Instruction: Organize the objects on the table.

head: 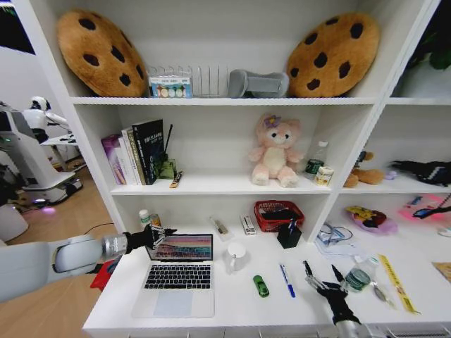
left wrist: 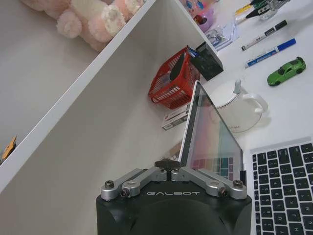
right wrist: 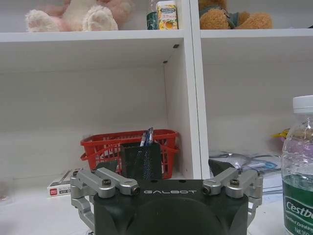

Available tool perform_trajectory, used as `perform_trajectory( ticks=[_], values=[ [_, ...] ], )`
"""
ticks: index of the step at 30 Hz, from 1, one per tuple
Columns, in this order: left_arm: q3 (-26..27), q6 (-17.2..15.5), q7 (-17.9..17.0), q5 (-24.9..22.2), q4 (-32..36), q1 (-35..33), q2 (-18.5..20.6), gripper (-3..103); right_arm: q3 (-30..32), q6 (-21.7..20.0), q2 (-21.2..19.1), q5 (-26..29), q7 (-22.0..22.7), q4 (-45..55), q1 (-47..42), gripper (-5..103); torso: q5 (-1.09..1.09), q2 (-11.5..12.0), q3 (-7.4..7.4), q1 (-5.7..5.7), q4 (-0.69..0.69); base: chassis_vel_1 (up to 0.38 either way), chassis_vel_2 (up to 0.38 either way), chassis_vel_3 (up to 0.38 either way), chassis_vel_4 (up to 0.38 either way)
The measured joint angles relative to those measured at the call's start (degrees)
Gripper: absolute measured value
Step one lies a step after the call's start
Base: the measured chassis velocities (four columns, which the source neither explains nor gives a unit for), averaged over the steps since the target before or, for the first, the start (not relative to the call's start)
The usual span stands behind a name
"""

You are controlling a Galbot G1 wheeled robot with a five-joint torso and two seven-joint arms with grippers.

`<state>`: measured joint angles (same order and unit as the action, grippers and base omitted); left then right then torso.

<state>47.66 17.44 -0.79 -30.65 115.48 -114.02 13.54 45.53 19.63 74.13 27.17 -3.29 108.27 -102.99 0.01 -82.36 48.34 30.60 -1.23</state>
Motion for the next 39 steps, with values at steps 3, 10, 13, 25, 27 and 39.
perform_trajectory(
  ticks=[3,10,13,25,27,39],
  values=[
    [-0.78,-0.27,-0.18,0.76,1.11,0.37,-1.24,0,0.0,0.04,0.06,-0.03,0.21,0.01,-0.01,100,0.0,0.0,0.0,0.0,0.0,0.0,0.0,0.0,0.0],
    [-3.82,-1.65,-1.62,4.28,6.14,0.87,-5.97,0,0.11,0.05,0.09,0.03,0.79,0.26,0.32,100,-0.02,0.0,0.0,0.0,-0.01,0.0,0.0,0.0,0.0],
    [-6.89,-2.18,-2.75,6.97,8.49,0.68,-8.39,0,0.3,-0.03,-0.08,0.23,1.22,0.25,0.93,100,-0.01,0.0,0.0,0.0,-0.02,0.0,0.0,0.0,0.0],
    [-19.79,-3.06,-4.88,19.18,9.24,-1.2,-23.45,0,-0.21,-0.92,-0.05,-0.06,1.99,1.17,0.41,100,-0.02,0.01,0.01,0.01,-0.01,0.0,0.0,0.0,0.0],
    [-20.43,-2.89,-4.82,20.07,8.88,-1.45,-25.06,0,-0.43,-1.07,-0.07,-0.35,2.0,1.52,0.0,100,-0.02,0.01,0.01,0.01,-0.02,0.0,0.0,0.0,0.0],
    [-17.13,-1.49,-5.7,19.22,7.56,-0.75,-43.71,17,-0.88,-1.62,-0.72,-2.39,0.64,5.64,-3.97,100,-0.02,0.01,0.01,0.0,0.01,0.0,0.0,0.0,0.0]
  ],
)
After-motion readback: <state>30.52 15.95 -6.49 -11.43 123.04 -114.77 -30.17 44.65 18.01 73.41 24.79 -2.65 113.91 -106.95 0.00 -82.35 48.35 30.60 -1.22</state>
